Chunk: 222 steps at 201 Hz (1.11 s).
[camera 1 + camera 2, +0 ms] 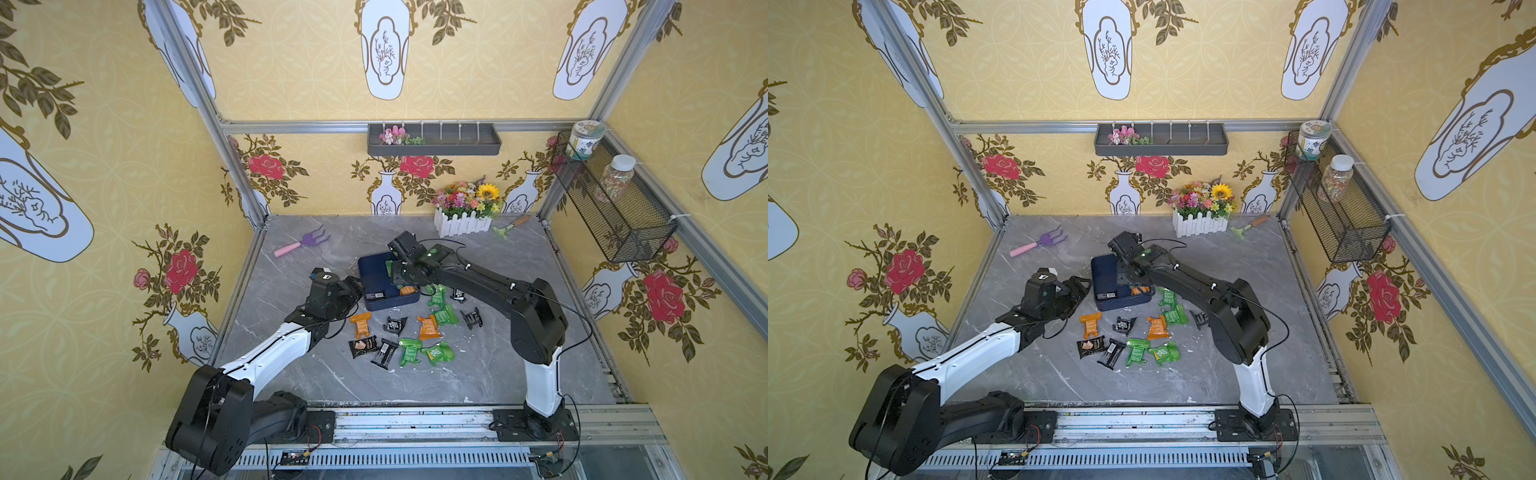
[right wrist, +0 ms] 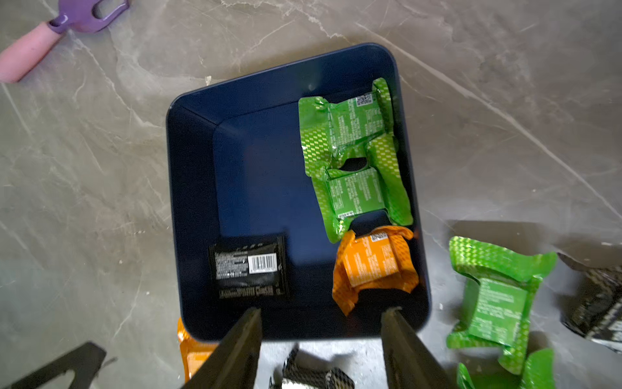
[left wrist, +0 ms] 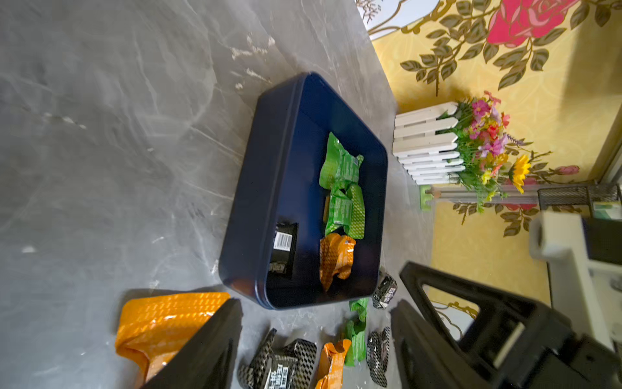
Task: Take the cookies out of the storage box
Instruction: Pick up the cookie from the storage box.
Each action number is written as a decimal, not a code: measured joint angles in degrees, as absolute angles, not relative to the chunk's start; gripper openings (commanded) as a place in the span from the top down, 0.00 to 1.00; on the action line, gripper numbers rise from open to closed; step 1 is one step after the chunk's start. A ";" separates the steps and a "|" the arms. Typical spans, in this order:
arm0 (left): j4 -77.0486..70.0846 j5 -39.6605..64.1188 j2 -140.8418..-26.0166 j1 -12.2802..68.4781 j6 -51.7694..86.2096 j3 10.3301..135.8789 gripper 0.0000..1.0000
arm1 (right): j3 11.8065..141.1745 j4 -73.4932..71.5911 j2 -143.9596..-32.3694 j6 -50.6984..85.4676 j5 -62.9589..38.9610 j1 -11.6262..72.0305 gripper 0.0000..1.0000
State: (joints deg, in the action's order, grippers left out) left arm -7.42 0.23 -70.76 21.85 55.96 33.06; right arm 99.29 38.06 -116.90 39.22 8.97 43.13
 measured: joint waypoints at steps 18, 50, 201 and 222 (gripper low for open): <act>-8.80 0.54 -72.01 21.45 55.86 33.04 0.37 | 104.66 40.40 -121.89 40.69 9.41 43.38 0.37; -8.99 1.32 -74.50 21.32 55.24 32.88 0.39 | 107.59 43.68 -127.22 42.44 9.76 43.16 0.37; -9.78 2.70 -77.87 21.28 54.17 32.88 0.49 | 108.38 43.35 -131.39 43.70 9.21 42.50 1.00; -9.78 2.66 -77.87 21.28 53.98 32.88 0.49 | 108.38 43.57 -130.52 43.68 8.86 42.46 1.00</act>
